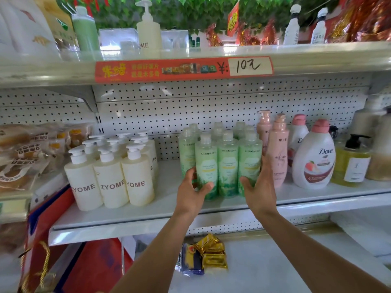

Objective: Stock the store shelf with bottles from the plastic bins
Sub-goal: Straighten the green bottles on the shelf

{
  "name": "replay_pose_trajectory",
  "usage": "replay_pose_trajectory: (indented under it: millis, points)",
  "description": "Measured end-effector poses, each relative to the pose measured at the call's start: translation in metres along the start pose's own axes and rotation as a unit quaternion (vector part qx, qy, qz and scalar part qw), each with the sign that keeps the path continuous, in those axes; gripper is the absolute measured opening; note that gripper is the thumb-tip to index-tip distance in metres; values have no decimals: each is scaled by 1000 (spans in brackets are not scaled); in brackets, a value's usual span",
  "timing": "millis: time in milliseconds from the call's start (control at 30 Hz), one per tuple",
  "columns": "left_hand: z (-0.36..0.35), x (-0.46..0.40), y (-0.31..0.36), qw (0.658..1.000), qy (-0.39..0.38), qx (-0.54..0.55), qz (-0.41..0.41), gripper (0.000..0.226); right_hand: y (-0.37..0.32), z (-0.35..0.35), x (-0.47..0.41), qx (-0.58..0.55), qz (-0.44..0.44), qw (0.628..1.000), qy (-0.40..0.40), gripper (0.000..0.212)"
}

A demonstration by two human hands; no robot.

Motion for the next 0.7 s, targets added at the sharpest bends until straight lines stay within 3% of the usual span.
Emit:
replay_pose_trajectory:
  millis: [133, 367, 533, 633, 700]
  points:
    - [-17, 4, 4, 1000, -19, -4, 1, 64, 10, 12, -2, 24, -18, 999, 11, 83]
    - [-23, 8, 8, 1000, -16, -5, -5, 65, 9, 17, -1, 43, -18, 999, 2, 79]
    - [-17, 13, 6, 999, 10, 3, -35, 67, -38, 12, 7, 58, 144, 985, 70, 63]
    - [3, 11, -1, 996, 67, 3, -56, 55, -76, -14, 19, -6, 212, 977, -22, 48]
    - [20, 6, -2, 993, 96, 18, -72, 47, -94, -42, 27, -49, 208, 970, -112, 45]
Point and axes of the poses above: each hand's wrist, its own x-axis away from the middle knuckle, its own z-axis out of the back of the hand, y = z × x, the point moved 5 cm from there along -x, towards the middle knuckle, and after that the axes turned 15 degrees about z, right-handed, at the moved point
